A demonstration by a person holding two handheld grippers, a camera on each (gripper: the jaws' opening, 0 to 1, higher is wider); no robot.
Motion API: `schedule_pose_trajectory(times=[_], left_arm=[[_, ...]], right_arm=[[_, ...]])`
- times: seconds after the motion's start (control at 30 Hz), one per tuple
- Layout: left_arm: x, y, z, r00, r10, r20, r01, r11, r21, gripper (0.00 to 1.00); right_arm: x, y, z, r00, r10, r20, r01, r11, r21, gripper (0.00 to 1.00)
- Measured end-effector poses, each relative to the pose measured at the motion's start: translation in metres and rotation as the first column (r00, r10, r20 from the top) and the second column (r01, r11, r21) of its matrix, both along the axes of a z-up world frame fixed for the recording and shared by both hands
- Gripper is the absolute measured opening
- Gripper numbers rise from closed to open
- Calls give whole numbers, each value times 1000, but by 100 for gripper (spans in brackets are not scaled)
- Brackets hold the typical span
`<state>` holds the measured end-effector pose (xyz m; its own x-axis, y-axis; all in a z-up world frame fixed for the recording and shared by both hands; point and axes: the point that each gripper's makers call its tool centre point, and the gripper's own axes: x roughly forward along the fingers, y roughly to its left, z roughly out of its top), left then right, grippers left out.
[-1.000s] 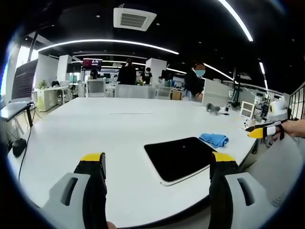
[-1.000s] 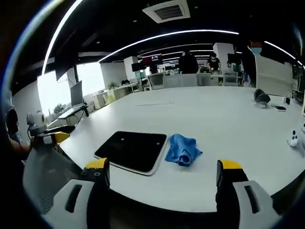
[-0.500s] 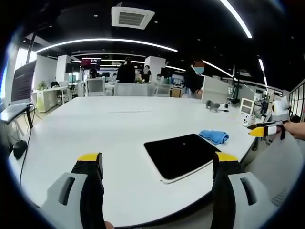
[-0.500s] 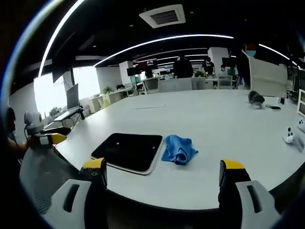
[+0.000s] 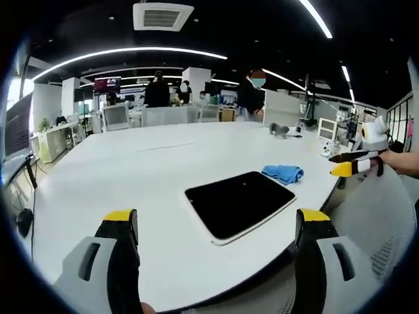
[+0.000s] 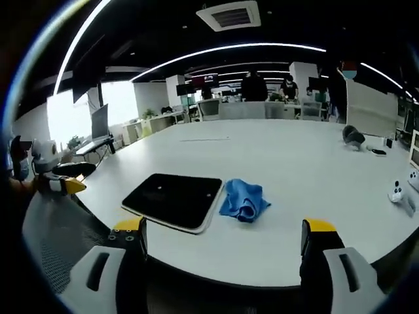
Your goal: Wipe the mirror surface with the cleaning cloth until all visible marks leave the cleaned area.
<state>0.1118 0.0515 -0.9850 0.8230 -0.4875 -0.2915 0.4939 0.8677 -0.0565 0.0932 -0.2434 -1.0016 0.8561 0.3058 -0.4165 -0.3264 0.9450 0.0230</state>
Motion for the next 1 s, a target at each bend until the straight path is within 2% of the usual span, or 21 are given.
schedule_pose_trajectory(times=[0.03, 0.13, 0.27, 0.37, 0.43, 0.53, 0.63, 0.73, 0.87, 1.0], left_arm=[[0, 0, 0, 1000, 2, 1, -2, 1000, -7, 99], [1, 1, 2, 1000, 9, 5, -9, 1000, -12, 99], [2, 0, 3, 1000, 5, 15, -4, 1000, -30, 99], [3, 2, 7, 999, 17, 36, -15, 999, -47, 99], [6, 8, 6, 998, 47, 47, -45, 999, -26, 99], [4, 6, 3, 999, 41, 26, -40, 999, -27, 99], [5, 7, 5, 998, 45, 39, -44, 999, -26, 99], [8, 11, 8, 995, 72, 70, -71, 997, -15, 99], [6, 10, 5, 997, 60, 49, -59, 998, -18, 99], [6, 11, 3, 997, 62, 41, -61, 998, -10, 99]], right_arm=[[1, 1, 2, 1000, 11, 14, -10, 1000, -14, 97], [0, 5, -2, 1000, 24, -15, -24, 1000, -1, 97], [0, 3, -2, 1000, 14, -18, -14, 999, 29, 97], [-1, 3, -5, 999, 14, -33, -14, 1000, 20, 97], [-1, 3, -4, 999, 13, -32, -12, 1000, 25, 97], [-2, 4, -4, 999, 19, -32, -18, 1000, 25, 96], [-2, 4, -4, 999, 14, -32, -13, 1000, 26, 96], [3, -9, -6, 1000, -3, -16, 3, 1000, 26, 97], [7, -16, -8, 1000, -10, -14, 11, 999, 36, 97], [3, -8, -7, 1000, 2, -24, -1, 999, 34, 97]])
